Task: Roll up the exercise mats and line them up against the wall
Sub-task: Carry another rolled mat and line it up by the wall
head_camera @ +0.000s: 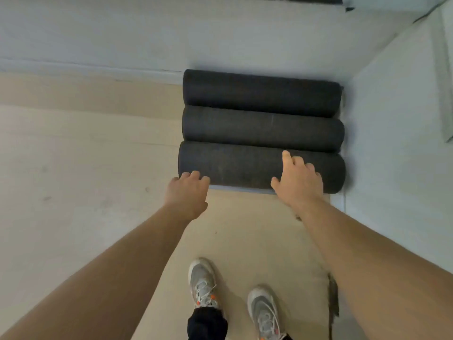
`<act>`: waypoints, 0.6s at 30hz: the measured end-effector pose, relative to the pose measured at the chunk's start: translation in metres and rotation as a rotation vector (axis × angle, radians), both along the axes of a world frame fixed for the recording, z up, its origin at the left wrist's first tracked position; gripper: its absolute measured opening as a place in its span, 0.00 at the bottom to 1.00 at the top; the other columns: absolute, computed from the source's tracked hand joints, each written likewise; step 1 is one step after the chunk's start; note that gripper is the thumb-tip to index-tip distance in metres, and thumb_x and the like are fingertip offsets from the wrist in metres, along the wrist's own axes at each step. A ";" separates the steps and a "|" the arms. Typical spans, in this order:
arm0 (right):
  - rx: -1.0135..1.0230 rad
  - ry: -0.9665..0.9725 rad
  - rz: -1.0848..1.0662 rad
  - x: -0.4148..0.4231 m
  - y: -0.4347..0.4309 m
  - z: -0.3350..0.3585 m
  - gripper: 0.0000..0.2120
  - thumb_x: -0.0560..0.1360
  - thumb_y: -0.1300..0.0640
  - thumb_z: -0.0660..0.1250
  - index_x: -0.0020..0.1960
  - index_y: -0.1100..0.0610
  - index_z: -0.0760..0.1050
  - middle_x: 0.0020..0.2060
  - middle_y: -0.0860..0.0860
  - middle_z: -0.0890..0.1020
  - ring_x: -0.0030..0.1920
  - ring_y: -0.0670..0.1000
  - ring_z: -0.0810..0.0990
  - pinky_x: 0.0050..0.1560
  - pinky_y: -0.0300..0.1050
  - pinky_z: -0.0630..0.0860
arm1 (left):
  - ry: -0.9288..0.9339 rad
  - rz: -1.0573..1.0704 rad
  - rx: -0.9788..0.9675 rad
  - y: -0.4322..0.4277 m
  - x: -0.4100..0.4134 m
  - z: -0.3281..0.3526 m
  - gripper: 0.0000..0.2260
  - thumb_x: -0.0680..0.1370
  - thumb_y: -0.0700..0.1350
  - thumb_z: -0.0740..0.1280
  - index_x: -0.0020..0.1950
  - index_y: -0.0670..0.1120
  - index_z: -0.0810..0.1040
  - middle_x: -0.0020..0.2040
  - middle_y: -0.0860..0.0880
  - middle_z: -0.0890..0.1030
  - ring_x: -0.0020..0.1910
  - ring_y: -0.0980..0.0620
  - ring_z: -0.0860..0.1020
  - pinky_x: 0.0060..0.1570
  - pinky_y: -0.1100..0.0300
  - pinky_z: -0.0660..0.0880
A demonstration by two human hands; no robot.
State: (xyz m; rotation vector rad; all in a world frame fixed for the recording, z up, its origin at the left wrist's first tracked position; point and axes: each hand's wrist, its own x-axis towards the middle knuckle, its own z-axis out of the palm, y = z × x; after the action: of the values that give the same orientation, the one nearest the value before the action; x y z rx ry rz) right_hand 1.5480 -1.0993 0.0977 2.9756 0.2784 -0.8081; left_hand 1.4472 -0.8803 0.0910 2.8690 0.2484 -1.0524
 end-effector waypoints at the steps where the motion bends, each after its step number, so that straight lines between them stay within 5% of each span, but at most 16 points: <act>1: 0.021 -0.002 0.032 -0.009 0.013 0.028 0.34 0.82 0.45 0.63 0.82 0.53 0.54 0.71 0.54 0.71 0.67 0.60 0.72 0.59 0.56 0.73 | 0.008 0.030 0.014 0.011 -0.013 0.030 0.21 0.81 0.54 0.66 0.73 0.50 0.70 0.66 0.48 0.75 0.65 0.45 0.74 0.59 0.51 0.72; 7: 0.107 -0.008 0.326 -0.097 0.106 0.189 0.26 0.82 0.48 0.64 0.76 0.54 0.63 0.68 0.54 0.73 0.64 0.58 0.73 0.49 0.51 0.70 | -0.075 0.324 0.044 0.062 -0.122 0.216 0.21 0.82 0.54 0.65 0.74 0.49 0.71 0.69 0.48 0.75 0.67 0.44 0.74 0.57 0.49 0.73; 18: 0.147 0.139 0.919 -0.363 0.325 0.421 0.26 0.82 0.48 0.61 0.77 0.55 0.64 0.71 0.56 0.70 0.69 0.61 0.69 0.57 0.54 0.70 | -0.145 0.966 -0.002 0.155 -0.453 0.442 0.22 0.83 0.56 0.64 0.76 0.52 0.70 0.70 0.49 0.74 0.68 0.46 0.75 0.59 0.50 0.73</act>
State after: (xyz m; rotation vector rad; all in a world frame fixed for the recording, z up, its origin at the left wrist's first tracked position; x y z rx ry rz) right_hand 1.1854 -0.7748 0.5186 2.4210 1.5892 -0.8477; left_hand 0.9947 -0.7248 0.5328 2.2709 1.4055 -0.6167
